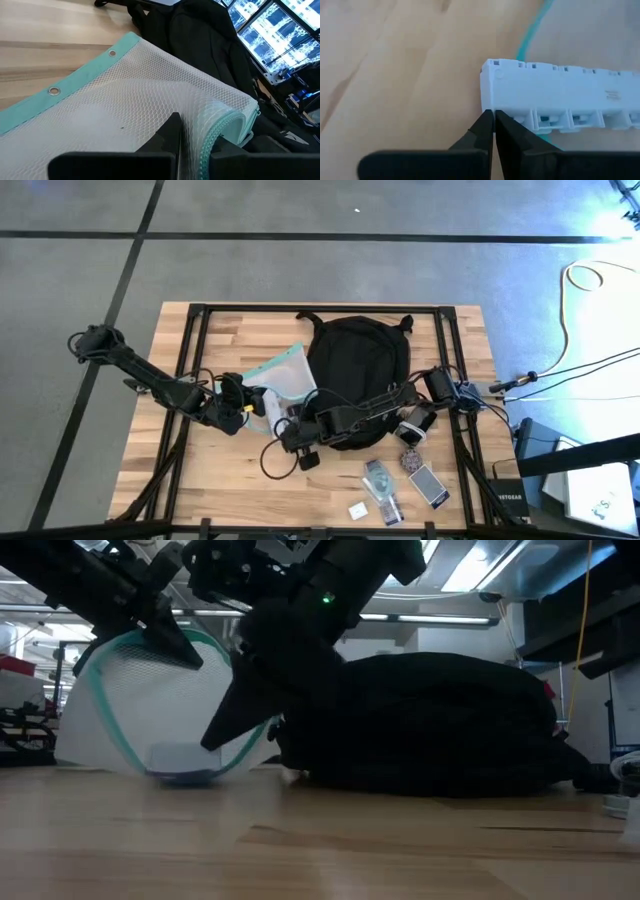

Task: Unpack backpack
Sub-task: Put the white pill organizer into the transparent zipper bag

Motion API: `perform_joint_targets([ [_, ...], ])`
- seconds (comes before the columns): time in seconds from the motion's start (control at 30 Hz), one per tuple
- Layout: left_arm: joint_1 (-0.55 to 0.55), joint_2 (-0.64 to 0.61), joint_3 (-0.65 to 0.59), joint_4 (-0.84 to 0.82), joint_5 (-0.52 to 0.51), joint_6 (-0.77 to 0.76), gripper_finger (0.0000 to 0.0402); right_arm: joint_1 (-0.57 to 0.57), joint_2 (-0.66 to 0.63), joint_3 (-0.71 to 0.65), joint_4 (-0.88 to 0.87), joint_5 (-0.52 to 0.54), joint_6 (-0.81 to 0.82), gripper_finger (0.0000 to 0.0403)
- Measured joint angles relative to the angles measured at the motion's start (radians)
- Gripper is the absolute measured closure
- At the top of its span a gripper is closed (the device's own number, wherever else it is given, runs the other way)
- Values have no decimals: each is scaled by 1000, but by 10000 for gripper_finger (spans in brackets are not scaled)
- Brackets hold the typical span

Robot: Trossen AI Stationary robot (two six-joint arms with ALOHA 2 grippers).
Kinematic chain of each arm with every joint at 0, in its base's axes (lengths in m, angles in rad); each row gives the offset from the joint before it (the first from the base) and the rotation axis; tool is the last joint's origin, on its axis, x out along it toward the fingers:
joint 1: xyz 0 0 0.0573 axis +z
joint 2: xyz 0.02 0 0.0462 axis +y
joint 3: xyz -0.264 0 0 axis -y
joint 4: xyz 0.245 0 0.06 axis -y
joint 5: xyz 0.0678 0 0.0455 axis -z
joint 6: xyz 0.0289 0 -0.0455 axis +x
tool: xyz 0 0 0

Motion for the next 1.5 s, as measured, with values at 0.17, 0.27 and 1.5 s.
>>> perform_joint_targets([
  [0.17, 0, 0, 0, -1, 0, 0, 400, -12, 0, 0, 31, 14, 139, 402],
  [0.27, 0, 0, 0, 0, 0, 0, 400, -11, 0, 0, 71, 14, 172, 402],
  [1.5, 0, 0, 0, 0, -2, -1, 400, 51, -59, 83, -149, 93, -602, 168],
])
